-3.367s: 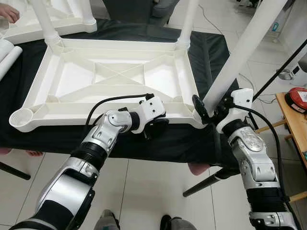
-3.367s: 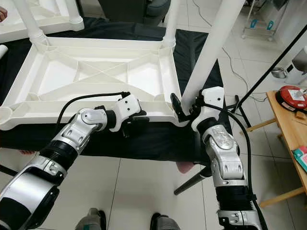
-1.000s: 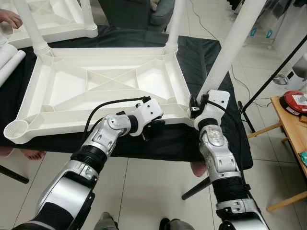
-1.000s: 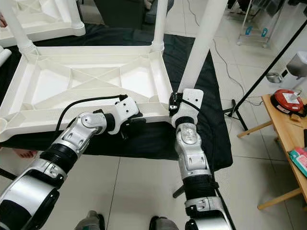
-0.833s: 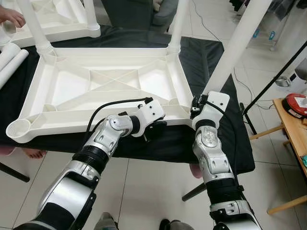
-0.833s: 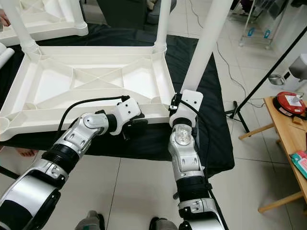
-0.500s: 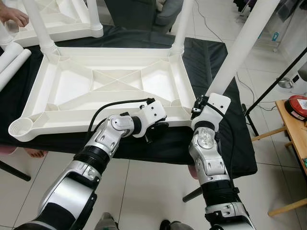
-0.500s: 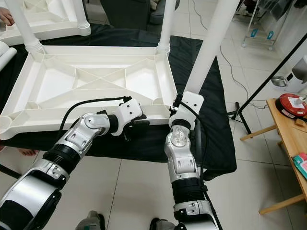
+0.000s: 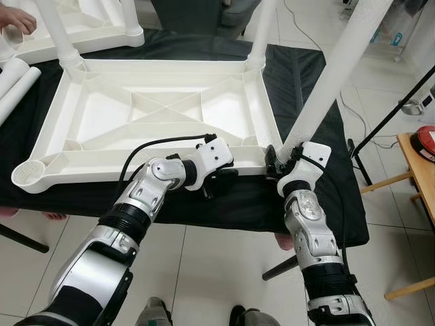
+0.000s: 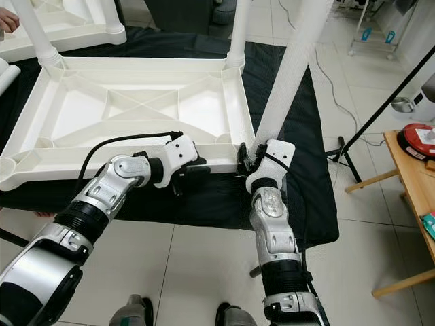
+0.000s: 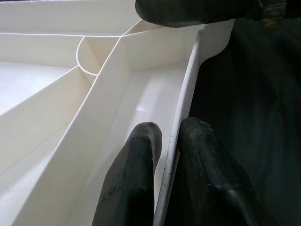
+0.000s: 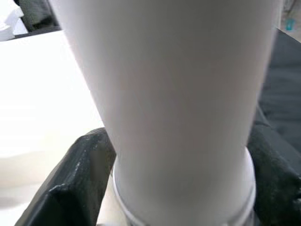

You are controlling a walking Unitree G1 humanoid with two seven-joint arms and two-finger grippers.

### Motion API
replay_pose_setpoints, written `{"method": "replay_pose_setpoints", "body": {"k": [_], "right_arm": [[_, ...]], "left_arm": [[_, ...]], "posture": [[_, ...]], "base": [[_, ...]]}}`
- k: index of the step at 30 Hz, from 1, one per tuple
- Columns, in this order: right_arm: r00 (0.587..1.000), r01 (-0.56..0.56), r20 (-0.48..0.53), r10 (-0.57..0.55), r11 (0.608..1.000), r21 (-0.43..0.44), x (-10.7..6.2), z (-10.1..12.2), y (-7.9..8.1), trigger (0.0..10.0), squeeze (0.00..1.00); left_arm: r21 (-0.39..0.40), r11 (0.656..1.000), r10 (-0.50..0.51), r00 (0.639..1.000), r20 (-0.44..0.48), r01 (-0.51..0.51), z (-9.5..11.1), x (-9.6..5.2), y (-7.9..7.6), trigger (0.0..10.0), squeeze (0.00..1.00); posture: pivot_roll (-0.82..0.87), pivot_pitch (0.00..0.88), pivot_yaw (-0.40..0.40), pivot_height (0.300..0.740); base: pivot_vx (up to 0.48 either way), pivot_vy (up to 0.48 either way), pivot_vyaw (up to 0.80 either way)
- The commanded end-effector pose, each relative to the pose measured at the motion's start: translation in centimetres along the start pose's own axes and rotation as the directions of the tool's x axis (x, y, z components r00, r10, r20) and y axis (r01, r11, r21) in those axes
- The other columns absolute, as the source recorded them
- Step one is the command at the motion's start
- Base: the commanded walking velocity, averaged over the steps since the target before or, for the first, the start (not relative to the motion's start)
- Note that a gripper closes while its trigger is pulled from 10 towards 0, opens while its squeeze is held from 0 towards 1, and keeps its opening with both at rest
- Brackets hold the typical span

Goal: Building children table

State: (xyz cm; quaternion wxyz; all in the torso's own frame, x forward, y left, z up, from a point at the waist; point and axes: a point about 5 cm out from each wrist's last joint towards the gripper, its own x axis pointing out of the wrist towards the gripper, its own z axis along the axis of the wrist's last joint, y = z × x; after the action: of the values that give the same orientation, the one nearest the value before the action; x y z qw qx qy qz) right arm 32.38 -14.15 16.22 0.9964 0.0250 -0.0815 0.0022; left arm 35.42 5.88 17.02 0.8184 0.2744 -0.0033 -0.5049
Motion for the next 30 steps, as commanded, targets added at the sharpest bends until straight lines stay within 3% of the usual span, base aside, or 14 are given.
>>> {"method": "replay_pose_setpoints", "body": {"k": [1, 3, 6, 12, 17, 23, 30], "right_arm": [[0.989, -0.125, 0.071, 0.129, 0.991, -0.047, 0.0, 1.8, 0.8, 10.0, 0.0], [0.989, -0.125, 0.071, 0.129, 0.991, -0.047, 0.0, 1.8, 0.8, 10.0, 0.0], [0.966, -0.222, 0.1, 0.24, 0.962, -0.161, 0.0, 3.0, 0.3, 10.0, 0.0], [0.938, -0.307, 0.085, 0.337, 0.918, -0.25, 0.1, 4.0, -1.2, 10.0, 0.0], [0.928, -0.336, 0.071, 0.365, 0.905, -0.26, 0.4, 4.3, -1.8, 10.0, 0.0], [0.87, -0.484, -0.027, 0.493, 0.841, -0.242, 0.4, 4.4, -3.0, 10.0, 0.0], [0.825, -0.562, -0.08, 0.559, 0.8, -0.212, 0.5, 4.2, -3.5, 10.0, 0.0]], "left_arm": [[-0.021, 1.0, -0.015, 0.999, -0.047, 0.014, -1.2, 0.1, -0.7, 10.0, 0.0], [-0.021, 1.0, -0.015, 0.999, -0.047, 0.014, -1.2, 0.1, -0.7, 10.0, 0.0], [-0.02, 1.0, -0.016, 0.999, -0.046, 0.016, -1.2, 0.1, -0.8, 10.0, 0.0], [-0.02, 1.0, -0.02, 0.999, -0.045, 0.019, -1.2, 0.0, -0.8, 10.0, 0.0], [-0.019, 1.0, -0.02, 0.999, -0.045, 0.019, -1.1, 0.0, -0.7, 10.0, 0.0], [-0.019, 1.0, -0.018, 0.999, -0.049, 0.017, -1.3, -0.1, -0.7, 10.0, 0.0], [-0.018, 1.0, -0.019, 0.999, -0.05, 0.018, -1.3, -0.1, -0.7, 10.0, 0.0]], "posture": [[0.15, 0.172, -0.005, 0.74], [0.15, 0.172, -0.005, 0.74], [0.15, 0.172, -0.003, 0.74], [0.14, 0.172, -0.001, 0.74], [0.14, 0.172, -0.001, 0.74], [0.15, 0.169, -0.003, 0.74], [0.15, 0.171, 0.002, 0.74]], "base": [[0.0, 0.0, 0.0], [0.0, 0.0, 0.0], [0.0, 0.0, 0.0], [0.0, 0.0, 0.0], [0.0, 0.0, 0.0], [0.0, 0.0, 0.0], [0.0, 0.0, 0.0]]}}
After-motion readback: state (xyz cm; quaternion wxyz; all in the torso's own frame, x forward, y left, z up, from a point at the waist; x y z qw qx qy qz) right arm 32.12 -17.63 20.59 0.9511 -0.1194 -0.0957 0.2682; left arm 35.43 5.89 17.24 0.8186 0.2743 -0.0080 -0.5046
